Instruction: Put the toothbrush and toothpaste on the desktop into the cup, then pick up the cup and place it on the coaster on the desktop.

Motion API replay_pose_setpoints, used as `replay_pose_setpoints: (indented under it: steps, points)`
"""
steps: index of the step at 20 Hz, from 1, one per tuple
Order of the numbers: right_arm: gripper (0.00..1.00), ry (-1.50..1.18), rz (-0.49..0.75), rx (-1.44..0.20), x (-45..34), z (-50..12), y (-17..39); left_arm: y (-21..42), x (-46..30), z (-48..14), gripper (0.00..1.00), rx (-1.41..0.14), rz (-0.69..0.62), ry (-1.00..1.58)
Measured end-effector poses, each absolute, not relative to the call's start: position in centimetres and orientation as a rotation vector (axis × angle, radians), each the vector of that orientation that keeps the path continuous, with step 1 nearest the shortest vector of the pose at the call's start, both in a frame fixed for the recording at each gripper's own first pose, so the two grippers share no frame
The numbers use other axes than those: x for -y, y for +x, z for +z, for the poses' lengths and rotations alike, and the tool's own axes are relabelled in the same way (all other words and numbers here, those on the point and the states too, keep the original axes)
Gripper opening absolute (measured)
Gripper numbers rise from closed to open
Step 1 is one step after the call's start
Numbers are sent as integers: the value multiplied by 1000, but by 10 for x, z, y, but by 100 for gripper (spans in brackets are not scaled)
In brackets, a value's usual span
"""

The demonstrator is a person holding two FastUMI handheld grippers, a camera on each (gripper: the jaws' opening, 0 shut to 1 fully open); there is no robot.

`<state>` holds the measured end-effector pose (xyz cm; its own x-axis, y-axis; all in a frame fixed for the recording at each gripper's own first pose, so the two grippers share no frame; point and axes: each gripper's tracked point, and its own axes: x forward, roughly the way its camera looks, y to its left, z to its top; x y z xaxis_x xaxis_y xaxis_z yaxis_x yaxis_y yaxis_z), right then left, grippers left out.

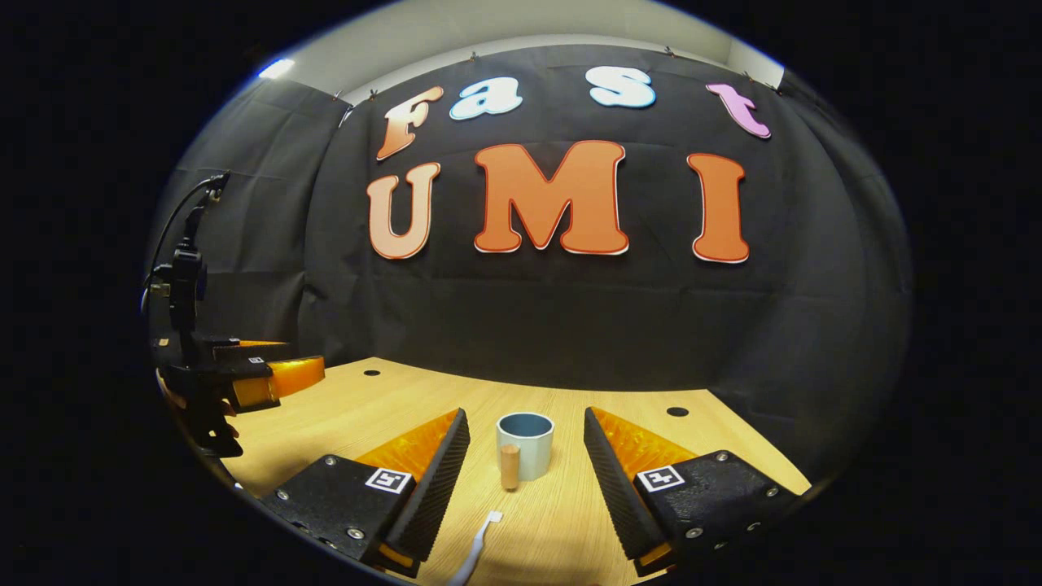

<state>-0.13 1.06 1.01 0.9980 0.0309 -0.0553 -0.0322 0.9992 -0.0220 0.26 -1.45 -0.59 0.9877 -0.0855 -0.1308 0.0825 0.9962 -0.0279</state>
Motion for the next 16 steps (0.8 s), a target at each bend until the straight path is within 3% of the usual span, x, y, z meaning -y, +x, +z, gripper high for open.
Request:
replay_pose_setpoints:
  steps: [16]
  points:
    - [81,18,55,-503,-23,-82,-6,-11,45,-109,97,-633,-217,-56]
